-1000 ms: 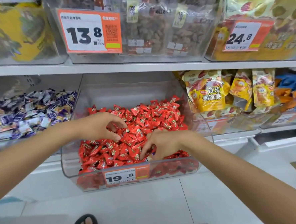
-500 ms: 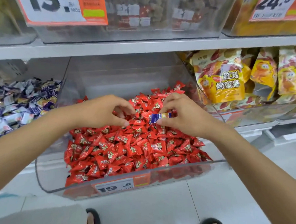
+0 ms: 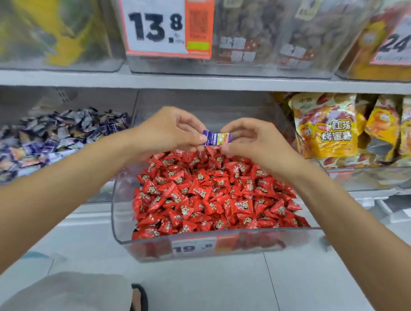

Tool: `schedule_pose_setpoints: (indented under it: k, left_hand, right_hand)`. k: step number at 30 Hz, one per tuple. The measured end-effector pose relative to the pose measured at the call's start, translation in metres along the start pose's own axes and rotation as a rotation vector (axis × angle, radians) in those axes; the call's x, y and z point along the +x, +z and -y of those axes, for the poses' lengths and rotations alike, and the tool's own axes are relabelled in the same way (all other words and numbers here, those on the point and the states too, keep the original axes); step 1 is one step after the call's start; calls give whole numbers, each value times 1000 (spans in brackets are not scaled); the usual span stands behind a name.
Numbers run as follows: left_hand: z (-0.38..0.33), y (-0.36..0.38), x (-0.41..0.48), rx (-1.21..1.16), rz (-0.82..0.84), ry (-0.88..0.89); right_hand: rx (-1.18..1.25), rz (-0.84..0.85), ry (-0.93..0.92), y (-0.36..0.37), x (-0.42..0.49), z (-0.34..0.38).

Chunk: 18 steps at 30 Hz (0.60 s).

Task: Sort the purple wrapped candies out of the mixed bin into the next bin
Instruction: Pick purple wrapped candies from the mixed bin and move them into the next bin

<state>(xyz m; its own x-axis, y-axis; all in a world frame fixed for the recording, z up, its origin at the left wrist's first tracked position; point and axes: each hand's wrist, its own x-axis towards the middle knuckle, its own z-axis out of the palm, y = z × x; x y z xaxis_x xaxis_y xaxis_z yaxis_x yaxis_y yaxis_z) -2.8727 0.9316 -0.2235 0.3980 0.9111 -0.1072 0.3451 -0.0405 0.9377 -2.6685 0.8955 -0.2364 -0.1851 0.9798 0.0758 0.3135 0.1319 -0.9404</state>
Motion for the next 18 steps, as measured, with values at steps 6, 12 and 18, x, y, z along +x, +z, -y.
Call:
schedule_pose_setpoints:
  k: [6, 12, 18]
  left_hand:
    - [3, -58, -53, 1, -243, 48]
    - [51, -149, -100, 204, -595, -77]
    - [57, -143, -102, 356, -446, -65]
  right_hand:
    - [-144, -15, -34, 12, 2, 21]
    - [-216, 43, 58, 39, 8, 15]
    - [-401, 141, 62, 53, 5, 22]
